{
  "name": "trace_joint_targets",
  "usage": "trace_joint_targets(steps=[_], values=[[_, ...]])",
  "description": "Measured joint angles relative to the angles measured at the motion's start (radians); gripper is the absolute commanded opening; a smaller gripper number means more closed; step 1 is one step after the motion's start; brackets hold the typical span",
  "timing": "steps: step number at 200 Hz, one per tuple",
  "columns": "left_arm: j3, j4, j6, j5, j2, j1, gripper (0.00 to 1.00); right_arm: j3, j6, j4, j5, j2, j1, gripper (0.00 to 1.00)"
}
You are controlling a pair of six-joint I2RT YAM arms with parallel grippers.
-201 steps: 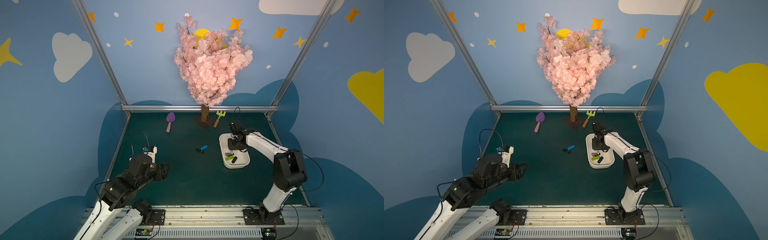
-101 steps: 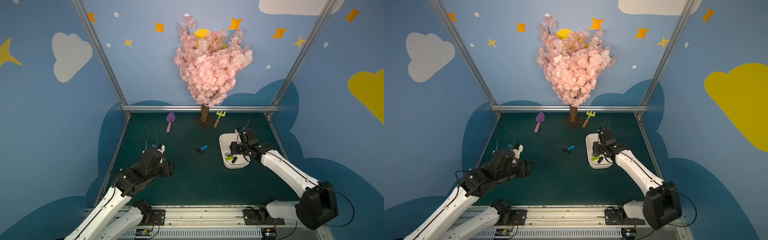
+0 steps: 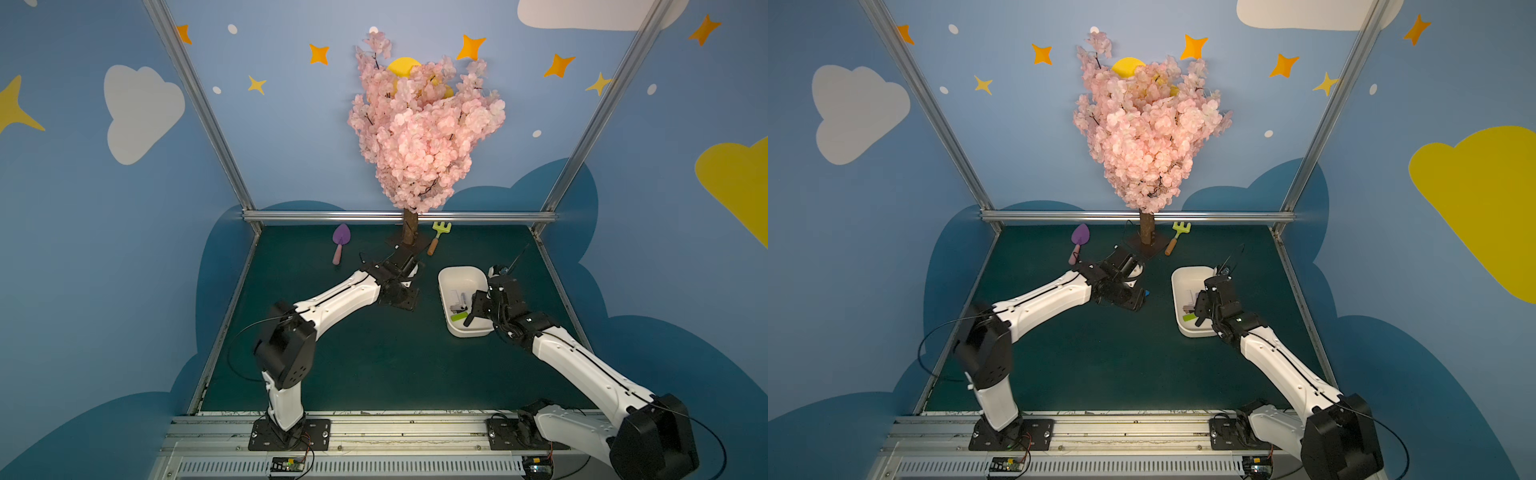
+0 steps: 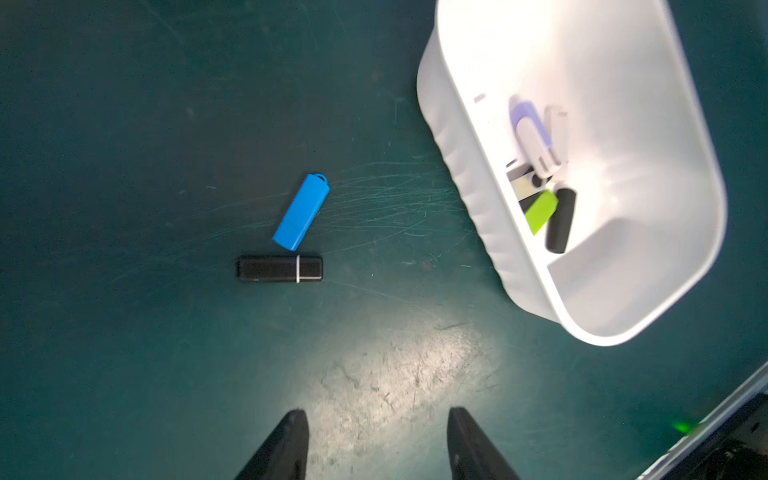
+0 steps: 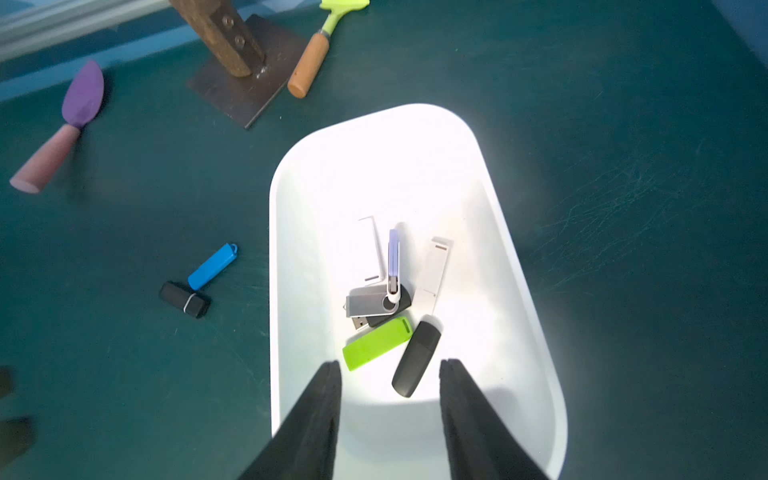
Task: Put the usb flash drive into the storage box
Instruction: Pick up the USB flash from the center of the board.
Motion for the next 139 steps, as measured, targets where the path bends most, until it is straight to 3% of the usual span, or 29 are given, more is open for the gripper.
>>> trace_joint_targets(steps=[44, 82, 139], values=[[0.317, -0.13, 0.115, 0.051, 0.264, 0.065, 0.55, -0.004, 0.02, 0.016, 0.017, -0.016, 0.0, 0.44], [0.584, -0.264, 0.203, -0.018, 0.435, 0.072, 0.55, -0.004, 0.028, 0.016, 0.017, -0.003, -0.002, 0.44], [0.725, -0.393, 0.268, -0.064, 0.59, 0.058, 0.54, -0.004, 0.031, 0.016, 0.016, 0.012, -0.005, 0.44]])
